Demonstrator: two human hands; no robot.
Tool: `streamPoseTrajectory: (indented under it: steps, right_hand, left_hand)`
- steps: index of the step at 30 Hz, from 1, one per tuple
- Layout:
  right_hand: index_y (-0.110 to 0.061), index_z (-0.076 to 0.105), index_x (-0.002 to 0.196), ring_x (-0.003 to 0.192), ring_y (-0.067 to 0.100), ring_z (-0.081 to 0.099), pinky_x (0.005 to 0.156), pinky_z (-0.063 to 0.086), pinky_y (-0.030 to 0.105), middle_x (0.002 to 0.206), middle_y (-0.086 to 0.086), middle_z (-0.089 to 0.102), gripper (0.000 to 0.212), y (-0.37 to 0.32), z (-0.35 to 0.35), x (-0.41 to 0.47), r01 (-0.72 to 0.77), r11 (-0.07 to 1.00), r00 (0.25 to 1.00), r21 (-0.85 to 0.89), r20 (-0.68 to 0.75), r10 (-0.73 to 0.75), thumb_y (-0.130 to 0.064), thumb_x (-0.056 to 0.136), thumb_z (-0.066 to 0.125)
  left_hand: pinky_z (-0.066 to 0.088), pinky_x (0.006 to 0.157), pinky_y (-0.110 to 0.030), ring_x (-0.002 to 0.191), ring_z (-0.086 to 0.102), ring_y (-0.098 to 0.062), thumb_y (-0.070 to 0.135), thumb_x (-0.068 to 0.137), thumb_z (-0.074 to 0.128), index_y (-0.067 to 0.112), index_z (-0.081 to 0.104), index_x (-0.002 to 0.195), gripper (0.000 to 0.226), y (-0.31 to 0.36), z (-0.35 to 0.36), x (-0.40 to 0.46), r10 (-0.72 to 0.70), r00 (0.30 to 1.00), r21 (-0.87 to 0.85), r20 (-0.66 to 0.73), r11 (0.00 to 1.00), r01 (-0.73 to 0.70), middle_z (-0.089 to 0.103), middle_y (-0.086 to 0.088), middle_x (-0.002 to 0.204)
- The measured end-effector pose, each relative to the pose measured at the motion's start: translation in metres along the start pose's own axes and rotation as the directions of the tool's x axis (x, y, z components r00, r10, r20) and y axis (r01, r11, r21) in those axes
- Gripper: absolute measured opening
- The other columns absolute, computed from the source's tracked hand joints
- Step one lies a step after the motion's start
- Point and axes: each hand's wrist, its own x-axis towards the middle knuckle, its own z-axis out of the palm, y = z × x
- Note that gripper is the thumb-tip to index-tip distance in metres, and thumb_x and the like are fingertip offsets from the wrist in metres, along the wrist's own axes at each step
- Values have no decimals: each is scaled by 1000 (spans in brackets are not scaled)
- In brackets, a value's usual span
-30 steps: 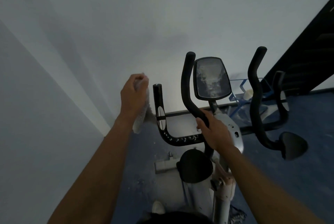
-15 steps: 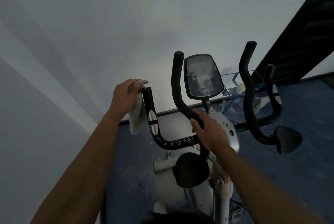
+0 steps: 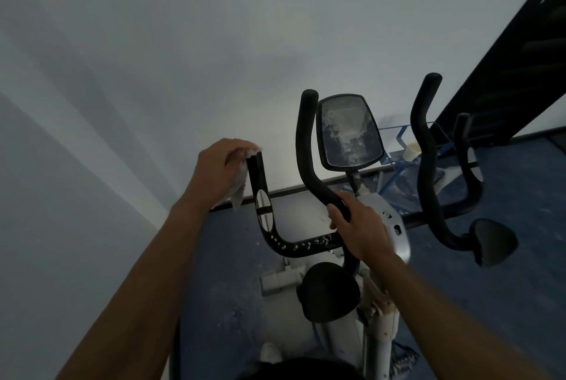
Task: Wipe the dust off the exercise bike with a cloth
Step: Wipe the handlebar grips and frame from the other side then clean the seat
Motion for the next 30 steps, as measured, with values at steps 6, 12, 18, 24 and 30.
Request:
streamPoseTrajectory:
  steps: [6, 12, 18, 24, 30]
  right_hand:
    - [-49, 44, 127, 77, 7, 68, 76, 61, 43, 80, -9, 68, 48, 0, 0, -1, -1, 1000, 1000, -9, 11, 1, -74, 88, 32]
    - [-47, 45, 126, 75, 8, 68, 75, 61, 42, 80, -7, 68, 50, 0, 0, 0, 5, 1000, 1000, -3, 10, -5, -75, 88, 31]
    - [-47, 44, 125, 76, 9, 68, 75, 61, 43, 81, -7, 68, 49, 1, 0, -1, -1, 1000, 1000, 0, 14, 1, -75, 87, 31]
    - [-46, 46, 126, 75, 8, 67, 75, 61, 43, 80, -8, 68, 48, 2, 0, 0, 3, 1000, 1000, -25, 0, -3, -74, 89, 32]
    - [-48, 45, 129, 78, 11, 68, 77, 61, 44, 83, -7, 68, 50, 6, 3, 2, 5, 1000, 1000, -15, 3, -5, -75, 89, 32]
  left_hand:
    - [47, 97, -14, 107, 64, 3, 2, 103, 52, 12, 74, 111, 25, -2, -3, -4, 44, 994, 80, -97, 996, -36, 73, 8, 111]
    - [43, 89, -5, 96, 62, -1, 0, 103, 50, 9, 74, 106, 26, -5, -3, 3, 33, 998, 182, 53, 982, -42, 70, 1, 104]
    - [48, 92, -15, 96, 67, -5, -6, 102, 49, 1, 75, 104, 28, 13, -2, 8, 156, 983, 91, 99, 982, -165, 73, -6, 104]
    - [42, 87, -5, 94, 67, -7, 8, 104, 49, 13, 75, 103, 27, 5, -11, 19, 52, 993, 167, 107, 984, -70, 75, -4, 101]
    - [47, 93, -13, 101, 65, 3, 0, 105, 47, 16, 74, 105, 30, 10, -4, 13, 103, 981, 60, 163, 992, -114, 73, 6, 104]
